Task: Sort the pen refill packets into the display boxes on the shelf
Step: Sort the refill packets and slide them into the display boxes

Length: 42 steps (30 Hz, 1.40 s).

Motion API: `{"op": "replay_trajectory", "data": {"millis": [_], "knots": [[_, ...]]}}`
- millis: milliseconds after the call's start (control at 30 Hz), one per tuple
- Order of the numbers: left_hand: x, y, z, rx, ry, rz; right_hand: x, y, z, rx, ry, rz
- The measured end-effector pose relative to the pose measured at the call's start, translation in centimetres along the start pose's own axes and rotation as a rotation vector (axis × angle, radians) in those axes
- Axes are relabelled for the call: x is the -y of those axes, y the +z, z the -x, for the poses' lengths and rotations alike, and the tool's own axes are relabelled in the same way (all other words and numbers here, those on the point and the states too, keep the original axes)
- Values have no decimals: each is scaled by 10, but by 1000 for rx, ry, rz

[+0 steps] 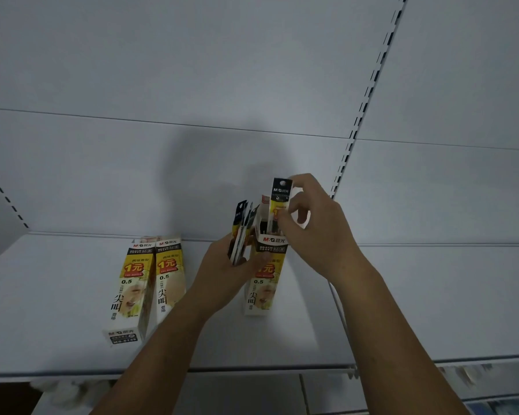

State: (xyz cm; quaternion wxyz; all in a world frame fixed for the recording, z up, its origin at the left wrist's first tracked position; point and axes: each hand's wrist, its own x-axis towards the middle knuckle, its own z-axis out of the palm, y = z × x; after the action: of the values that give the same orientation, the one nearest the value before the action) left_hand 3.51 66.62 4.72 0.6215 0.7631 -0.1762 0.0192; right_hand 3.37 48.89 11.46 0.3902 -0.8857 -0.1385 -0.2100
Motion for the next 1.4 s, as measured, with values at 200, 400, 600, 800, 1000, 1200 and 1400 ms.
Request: {"op": "replay_trajectory", "data": {"millis": [200,400,600,800,1000,1200,1400], "knots": [[1,0,1,-11,26,-7,8,4,4,-208,1,30],[5,1,-1,-18,112,-107,33,24,11,27,64,147],[5,4,-1,1,104,-58,28,30,7,-27,142,187],[2,4,-2,-23,89,-61,20,31,5,-57,163,-71],[4,0,-2,7,74,-63,18,31,5,-256,128,-157],[10,0,-3,-5,42,-53,22,12,-2,-356,218,-296],[12,-1,-4,6,42,-38,18,-6,-5,-456,275,-311]]}}
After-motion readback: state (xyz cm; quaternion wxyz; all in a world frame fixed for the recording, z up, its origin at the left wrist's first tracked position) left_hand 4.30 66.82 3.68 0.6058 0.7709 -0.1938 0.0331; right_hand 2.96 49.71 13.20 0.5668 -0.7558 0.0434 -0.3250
